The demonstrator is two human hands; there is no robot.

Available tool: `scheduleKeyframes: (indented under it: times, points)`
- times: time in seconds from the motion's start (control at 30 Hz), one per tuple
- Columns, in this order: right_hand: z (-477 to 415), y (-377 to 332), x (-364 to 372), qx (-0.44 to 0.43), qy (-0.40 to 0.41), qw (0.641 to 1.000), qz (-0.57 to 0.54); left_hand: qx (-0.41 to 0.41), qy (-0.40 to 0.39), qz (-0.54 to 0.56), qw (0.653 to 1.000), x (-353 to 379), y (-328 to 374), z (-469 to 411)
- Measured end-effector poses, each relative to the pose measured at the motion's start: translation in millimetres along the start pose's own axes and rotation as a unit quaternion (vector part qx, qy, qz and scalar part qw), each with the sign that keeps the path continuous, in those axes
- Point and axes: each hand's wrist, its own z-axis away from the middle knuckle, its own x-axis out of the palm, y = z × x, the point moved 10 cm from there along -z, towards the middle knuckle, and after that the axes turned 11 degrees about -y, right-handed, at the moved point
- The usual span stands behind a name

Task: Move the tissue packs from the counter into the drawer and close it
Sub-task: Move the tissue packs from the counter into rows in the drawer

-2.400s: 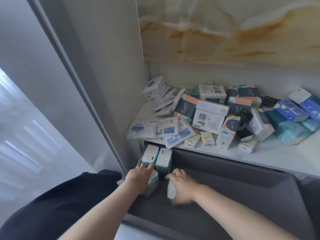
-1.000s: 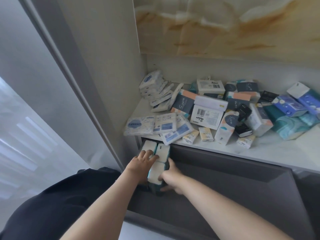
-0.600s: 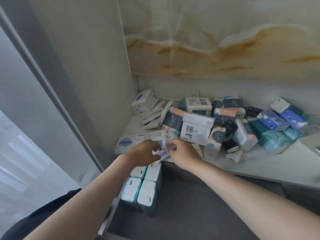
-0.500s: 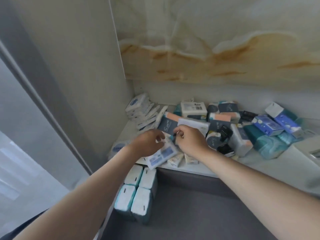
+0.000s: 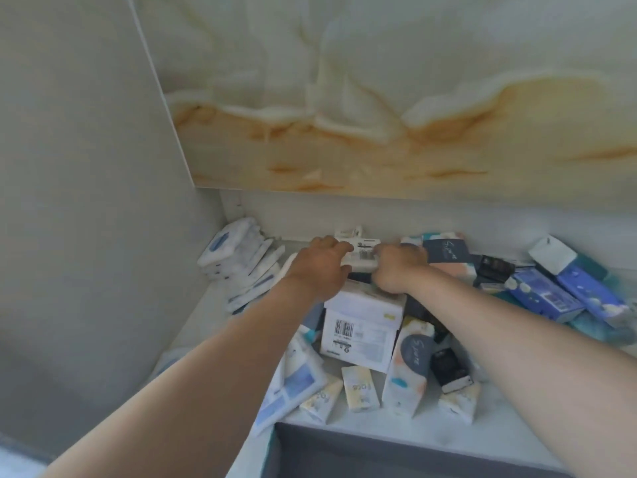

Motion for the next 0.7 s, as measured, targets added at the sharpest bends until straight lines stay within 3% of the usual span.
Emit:
scheduleKeyframes:
  times: [0.07, 0.13, 0.2, 0.27, 0.33, 0.43, 0.5, 0.57, 0.63, 0.7]
  points:
    - [-12, -22, 4, -0.08, -0.014, 0.993, -0.086, 0.02, -0.002, 0.011, 1.0, 2, -5, -10]
    - [-19, -40, 8, -0.166, -0.052, 0.963, -0.206, 0.028, 0.005, 0.035, 0.999, 2, -17, -16]
    - [-30, -33, 6, -0.189, -0.057, 0.936, -0.292, 0.026, -0.006, 0.005, 1.0, 5, -34, -21]
    - [-43, -13, 1, -0.168, -0.035, 0.932, -0.319, 0.022, -0.032, -0.071, 0.997, 11, -47, -26]
    - [-55, 4, 0, -0.143, -0.016, 0.954, -0.263, 0.007, -0.048, -0.134, 0.99, 13, -52, -31]
    - [-67, 13, 7, -0.106, -0.036, 0.99, -0.084, -0.063, -0.051, -0.234, 0.969, 8, -58, -38]
    - [-64, 7, 13, -0.112, -0.075, 0.991, -0.011, -0.114, -0.015, -0.207, 0.972, -4, -68, -36]
    - [-62, -1, 17, -0.12, -0.096, 0.987, 0.041, -0.139, 0.078, -0.12, 0.98, -24, -84, -27]
    - [-65, -2, 22, -0.116, -0.124, 0.983, 0.063, -0.084, 0.165, -0.056, 0.981, -39, -83, -19]
    - [-70, -1, 30, -0.109, -0.164, 0.98, 0.04, 0.04, 0.186, -0.026, 0.981, -43, -55, -18]
